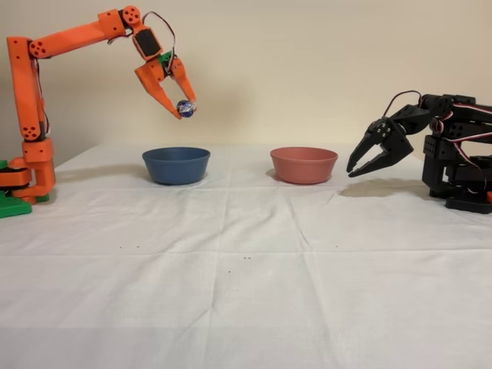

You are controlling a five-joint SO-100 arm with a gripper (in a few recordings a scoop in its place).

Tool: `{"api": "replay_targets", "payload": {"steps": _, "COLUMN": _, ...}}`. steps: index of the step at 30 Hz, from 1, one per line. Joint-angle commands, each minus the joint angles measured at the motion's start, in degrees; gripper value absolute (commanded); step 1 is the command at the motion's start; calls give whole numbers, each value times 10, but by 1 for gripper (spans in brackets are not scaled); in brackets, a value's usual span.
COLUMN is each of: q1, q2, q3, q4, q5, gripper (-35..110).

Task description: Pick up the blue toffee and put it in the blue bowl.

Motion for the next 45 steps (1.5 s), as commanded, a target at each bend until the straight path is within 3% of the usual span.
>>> {"api": "replay_targets", "payload": {"steps": 1, "q1": -63, "q2": 2, "q3": -28, "q4": -7, "q5": 3, "gripper": 15}}
{"api": "replay_targets", "payload": {"steps": 11, "q1": -171, "q2": -58, "q3": -9, "q4": -43, "q5": 27, "gripper": 15}}
{"api": "replay_targets", "payload": {"steps": 29, "q1": -174, "q2": -105, "q3": 94, "q4": -120, "q5": 45, "gripper": 16}}
{"api": "replay_targets", "payload": {"steps": 40, "q1": -149, "q2": -109, "q3": 86, "q4": -117, "q5": 33, "gripper": 38}}
{"api": "replay_targets", "payload": {"steps": 45, "q1": -140, "q2": -91, "q3": 100, "q4": -110, "q5": 24, "gripper": 42}}
